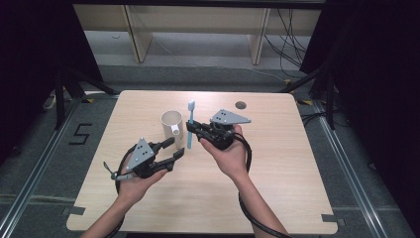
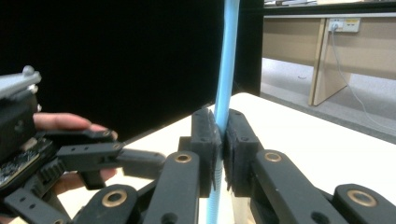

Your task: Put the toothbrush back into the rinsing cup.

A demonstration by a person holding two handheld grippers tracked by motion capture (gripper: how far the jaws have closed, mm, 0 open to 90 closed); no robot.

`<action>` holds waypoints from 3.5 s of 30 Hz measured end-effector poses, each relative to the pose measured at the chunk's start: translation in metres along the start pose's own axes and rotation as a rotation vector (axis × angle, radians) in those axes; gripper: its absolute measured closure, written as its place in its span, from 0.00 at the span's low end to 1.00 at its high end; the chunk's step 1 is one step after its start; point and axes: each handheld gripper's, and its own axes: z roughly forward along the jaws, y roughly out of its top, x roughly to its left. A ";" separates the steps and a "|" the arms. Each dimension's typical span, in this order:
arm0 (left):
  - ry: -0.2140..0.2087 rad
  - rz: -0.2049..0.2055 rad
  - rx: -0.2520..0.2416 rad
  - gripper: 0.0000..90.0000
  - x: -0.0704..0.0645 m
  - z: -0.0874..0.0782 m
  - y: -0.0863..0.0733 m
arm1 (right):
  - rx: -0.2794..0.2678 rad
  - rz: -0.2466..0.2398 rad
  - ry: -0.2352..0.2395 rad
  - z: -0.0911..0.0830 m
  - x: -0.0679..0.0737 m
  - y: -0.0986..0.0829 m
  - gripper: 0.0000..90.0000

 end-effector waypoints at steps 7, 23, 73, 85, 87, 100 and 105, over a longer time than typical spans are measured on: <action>0.018 0.006 0.048 0.54 -0.002 0.018 0.005 | -0.003 -0.033 -0.014 0.005 0.007 -0.001 0.93; 0.045 0.020 0.029 0.76 -0.002 0.030 0.012 | -0.005 -0.033 -0.022 0.010 0.011 -0.001 0.93; 0.191 -0.036 -0.061 0.87 0.037 0.022 0.011 | 0.041 0.055 -0.349 -0.106 -0.046 -0.092 0.46; 0.213 -0.028 -0.091 0.87 0.045 0.028 0.015 | 0.024 0.077 -0.403 -0.118 -0.048 -0.118 0.45; 0.215 -0.028 -0.096 0.87 0.045 0.030 0.015 | 0.011 0.060 -0.410 -0.119 -0.051 -0.122 0.45; 0.217 -0.037 -0.117 0.87 0.048 0.042 0.014 | 0.017 0.059 -0.488 -0.129 -0.055 -0.137 0.46; 0.220 -0.036 -0.122 0.87 0.048 0.047 0.015 | 0.015 0.061 -0.484 -0.131 -0.055 -0.138 0.46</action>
